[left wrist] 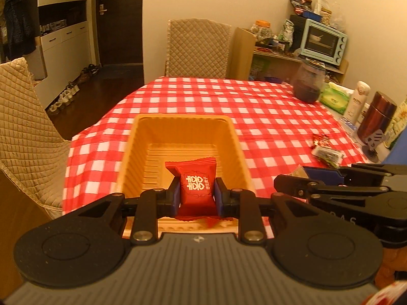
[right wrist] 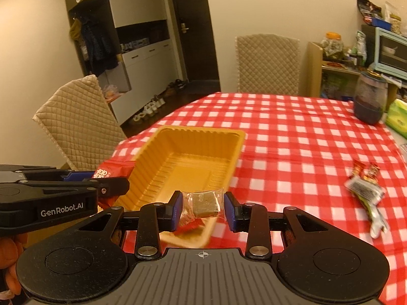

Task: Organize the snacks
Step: 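Carry both candies over the orange tray and open both grippers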

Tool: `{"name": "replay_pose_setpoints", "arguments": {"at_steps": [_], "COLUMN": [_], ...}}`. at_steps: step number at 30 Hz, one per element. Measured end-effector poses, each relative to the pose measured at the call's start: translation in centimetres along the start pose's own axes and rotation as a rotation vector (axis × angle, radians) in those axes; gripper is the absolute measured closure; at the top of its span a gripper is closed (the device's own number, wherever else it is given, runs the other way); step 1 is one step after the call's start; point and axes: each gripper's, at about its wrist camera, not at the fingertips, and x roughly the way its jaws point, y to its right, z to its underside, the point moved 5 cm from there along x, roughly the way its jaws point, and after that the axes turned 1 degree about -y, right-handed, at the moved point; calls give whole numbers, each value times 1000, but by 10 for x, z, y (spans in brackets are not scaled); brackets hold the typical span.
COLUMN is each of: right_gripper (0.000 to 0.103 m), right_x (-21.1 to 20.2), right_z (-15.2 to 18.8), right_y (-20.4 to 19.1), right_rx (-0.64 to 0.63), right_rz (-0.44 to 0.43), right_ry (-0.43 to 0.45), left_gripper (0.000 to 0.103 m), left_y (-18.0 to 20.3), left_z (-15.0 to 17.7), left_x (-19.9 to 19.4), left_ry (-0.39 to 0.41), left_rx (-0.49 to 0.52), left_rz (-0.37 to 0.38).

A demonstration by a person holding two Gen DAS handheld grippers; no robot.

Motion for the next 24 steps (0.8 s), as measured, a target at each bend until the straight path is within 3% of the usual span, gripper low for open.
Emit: {"name": "replay_pose_setpoints", "arguments": {"at_steps": [11,24], "right_gripper": [67,67], "right_x": [52,83], "right_z": [-12,-8], "right_y": [-9,-1], "right_rx": [-3,15], "right_rz": [-38,-31], "right_ry": [-40,-79], "left_gripper": [79,78], "left_y": [-32,-36], "left_z": [-12,-8], "left_x": [33,70], "left_ry": [-48,-95], "left_rx": [-1,-4], "left_rz": [-18,0]}}
